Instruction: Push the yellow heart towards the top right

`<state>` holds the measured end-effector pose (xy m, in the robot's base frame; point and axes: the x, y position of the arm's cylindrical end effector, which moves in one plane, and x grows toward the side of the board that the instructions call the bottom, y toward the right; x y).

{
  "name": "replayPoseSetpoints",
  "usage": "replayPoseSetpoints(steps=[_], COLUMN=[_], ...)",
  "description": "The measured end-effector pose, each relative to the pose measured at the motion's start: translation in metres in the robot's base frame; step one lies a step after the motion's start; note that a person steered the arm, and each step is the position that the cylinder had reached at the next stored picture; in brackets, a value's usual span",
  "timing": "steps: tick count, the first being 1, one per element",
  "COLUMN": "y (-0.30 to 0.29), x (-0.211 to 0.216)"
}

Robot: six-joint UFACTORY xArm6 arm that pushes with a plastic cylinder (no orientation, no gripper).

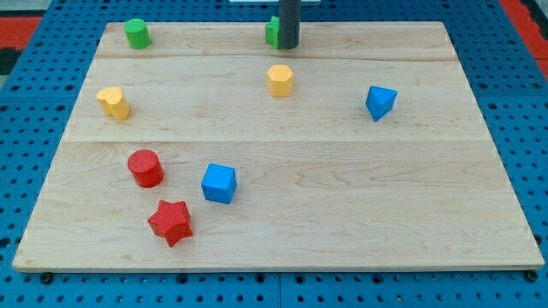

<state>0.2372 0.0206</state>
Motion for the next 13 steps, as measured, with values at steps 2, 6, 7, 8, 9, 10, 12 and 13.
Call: replayPoseSetpoints(steps=[2, 6, 7, 8, 9, 10, 12, 13], y=[0.056, -0.001, 0.000, 0.002, 0.046, 0.079, 0.082, 0.082], x=[-0.040, -0.044, -0.045, -0.045, -0.037, -0.022, 0.009, 0.047])
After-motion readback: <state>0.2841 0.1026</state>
